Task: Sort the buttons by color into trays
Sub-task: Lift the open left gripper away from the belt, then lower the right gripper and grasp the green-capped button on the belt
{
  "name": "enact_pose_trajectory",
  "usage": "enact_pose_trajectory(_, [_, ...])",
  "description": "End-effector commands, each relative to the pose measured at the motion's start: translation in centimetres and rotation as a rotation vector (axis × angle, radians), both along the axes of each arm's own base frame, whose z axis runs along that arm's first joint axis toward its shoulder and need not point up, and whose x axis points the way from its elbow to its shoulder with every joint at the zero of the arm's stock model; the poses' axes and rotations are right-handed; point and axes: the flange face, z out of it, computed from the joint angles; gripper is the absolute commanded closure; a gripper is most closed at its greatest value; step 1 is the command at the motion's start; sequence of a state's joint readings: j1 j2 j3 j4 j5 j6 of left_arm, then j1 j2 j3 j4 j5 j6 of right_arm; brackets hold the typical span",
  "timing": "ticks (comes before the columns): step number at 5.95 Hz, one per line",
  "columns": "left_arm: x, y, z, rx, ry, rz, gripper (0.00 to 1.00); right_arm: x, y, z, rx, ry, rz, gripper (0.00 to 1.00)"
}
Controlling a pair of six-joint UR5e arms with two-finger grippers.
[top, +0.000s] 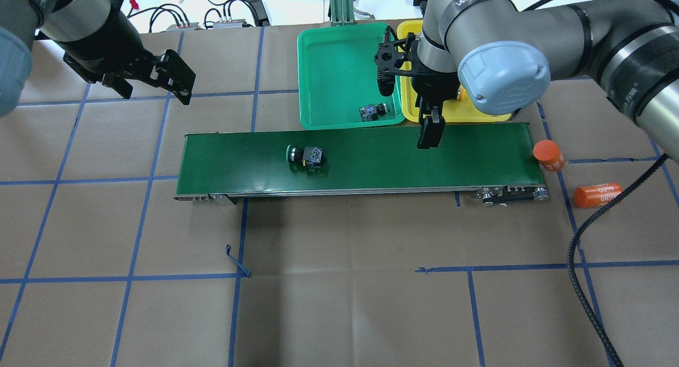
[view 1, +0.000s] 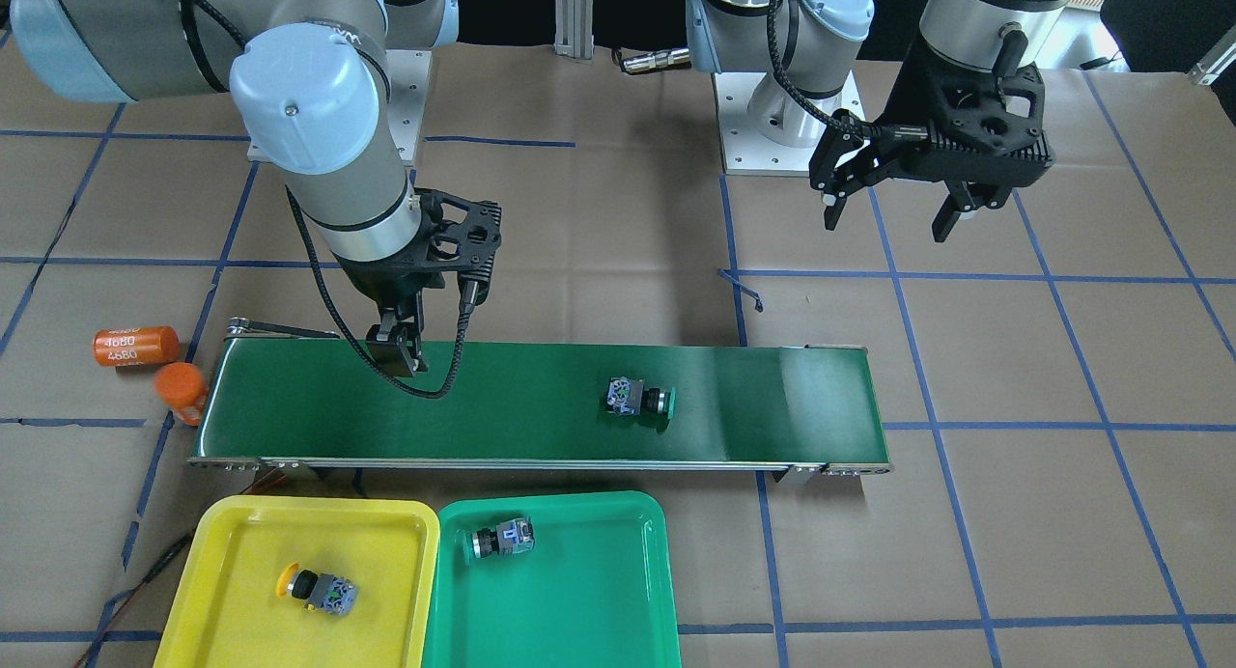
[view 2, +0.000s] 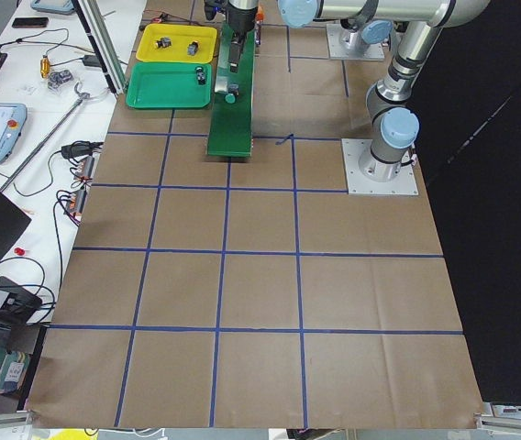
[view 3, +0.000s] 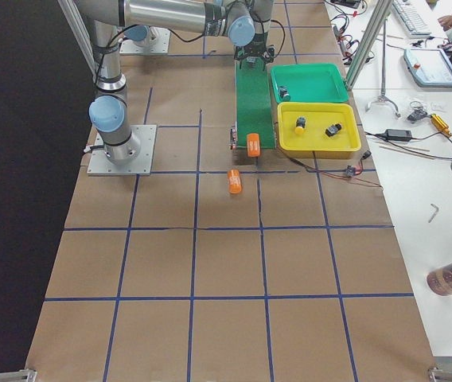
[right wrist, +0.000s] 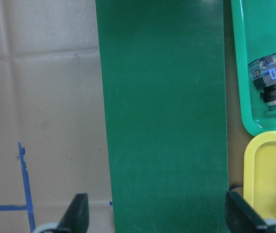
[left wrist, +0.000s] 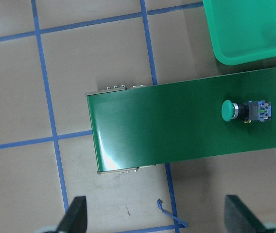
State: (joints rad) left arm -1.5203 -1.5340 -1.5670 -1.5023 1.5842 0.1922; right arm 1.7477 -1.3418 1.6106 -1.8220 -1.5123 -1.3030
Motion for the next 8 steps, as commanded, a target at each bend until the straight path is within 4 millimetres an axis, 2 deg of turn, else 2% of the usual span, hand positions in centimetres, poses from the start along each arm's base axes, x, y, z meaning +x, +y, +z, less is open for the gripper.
enact_pose_trajectory(1, [0.0, 1.1, 0.2, 0.002, 0.005, -0.006, 0.01, 4.6, -0.5, -3.4, -0.041, -0.019, -0.031, 0.00])
enact_pose_trajectory(3, [0.0, 0.7, -0.2, -0.008, 0.007, 0.003, 0.01, 10.8, -0.1, -8.3, -0.061, -0.031, -0.040, 0.00])
enact_pose_trajectory(4, [0.2, 0.5, -0.3, -0.006, 0.007, 0.006, 0.01, 12.3, 0.1, -10.3, -0.054, -0.028, -0.042, 0.00])
enact_pose_trajectory(5, [0.3, 0.7, 0.0, -0.011, 0.008, 0.007, 0.01, 12.3, -0.2, -10.8, -0.062, -0.021, -0.030, 0.00])
enact_pose_trajectory(7, [0.2, 0.8, 0.1, -0.012, 0.007, 0.001, 0.01, 10.0, -0.6, -13.0, -0.046, 0.046, 0.012, 0.00])
enact_pose_trajectory(8, [0.2, 1.0, 0.4, -0.020, 0.007, 0.001, 0.01, 8.6, -1.1, -12.9, -0.045, 0.050, -0.009, 0.00])
